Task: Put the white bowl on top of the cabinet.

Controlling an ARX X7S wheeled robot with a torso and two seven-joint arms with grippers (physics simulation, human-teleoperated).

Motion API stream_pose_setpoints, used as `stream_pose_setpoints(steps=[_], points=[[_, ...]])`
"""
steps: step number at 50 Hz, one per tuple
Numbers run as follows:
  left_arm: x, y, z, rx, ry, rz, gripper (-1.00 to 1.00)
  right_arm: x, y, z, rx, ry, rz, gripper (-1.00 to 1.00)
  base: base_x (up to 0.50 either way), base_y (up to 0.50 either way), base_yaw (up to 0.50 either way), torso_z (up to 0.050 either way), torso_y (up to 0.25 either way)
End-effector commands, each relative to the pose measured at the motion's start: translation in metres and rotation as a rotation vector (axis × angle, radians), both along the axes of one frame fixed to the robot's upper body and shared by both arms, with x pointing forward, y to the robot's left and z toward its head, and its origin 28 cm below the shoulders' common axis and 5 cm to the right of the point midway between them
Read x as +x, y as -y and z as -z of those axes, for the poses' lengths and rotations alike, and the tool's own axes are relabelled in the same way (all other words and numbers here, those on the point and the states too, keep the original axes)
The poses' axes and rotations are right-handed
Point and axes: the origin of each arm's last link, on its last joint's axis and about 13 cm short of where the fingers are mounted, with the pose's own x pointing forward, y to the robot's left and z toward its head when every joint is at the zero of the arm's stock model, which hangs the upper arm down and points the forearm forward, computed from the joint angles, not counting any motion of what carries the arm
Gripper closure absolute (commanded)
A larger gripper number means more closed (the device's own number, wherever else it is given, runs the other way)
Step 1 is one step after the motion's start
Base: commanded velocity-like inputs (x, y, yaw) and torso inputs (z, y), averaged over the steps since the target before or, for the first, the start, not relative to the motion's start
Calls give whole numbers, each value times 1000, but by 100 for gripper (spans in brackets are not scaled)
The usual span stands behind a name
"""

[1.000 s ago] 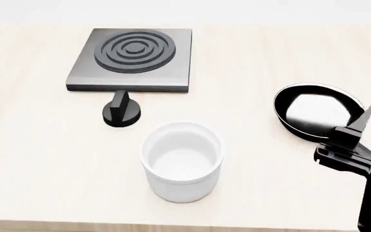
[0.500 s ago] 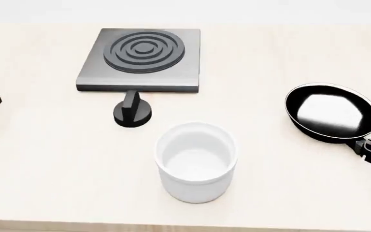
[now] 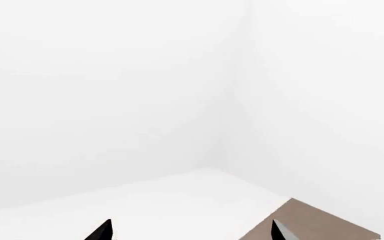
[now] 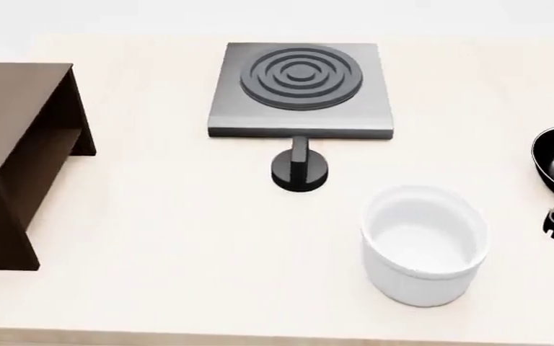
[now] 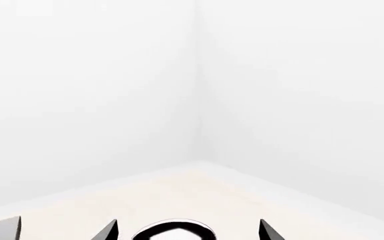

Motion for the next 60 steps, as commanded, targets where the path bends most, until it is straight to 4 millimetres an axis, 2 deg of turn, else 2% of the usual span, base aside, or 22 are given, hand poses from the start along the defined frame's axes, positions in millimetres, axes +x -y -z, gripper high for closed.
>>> stream_pose_setpoints(steps=[1,6,10,13,45,60], points=[[0,-1,-1,10,1,-10,-100,0,0,-1,-7,4,3,-100,0,500,0,0,0],[0,-1,1,11,-1,-10,-100,-4,1,-2,-10,4,3,-100,0,500,0,0,0],[1,0,2,12,-7,-6,-100,-31,2,-6,-12,6,6,-100,0,500,0,0,0],[1,-1,2,12,-6,-8,-100,-38,4,-8,-10,6,6,-100,0,500,0,0,0],[0,-1,2,16,-9,-10,-100,-70,4,-13,-20,2,5,-100,0,493,0,0,0],[0,0,2,18,-12,-10,-100,-88,4,-10,-7,0,22,-100,0,186,0,0,0]])
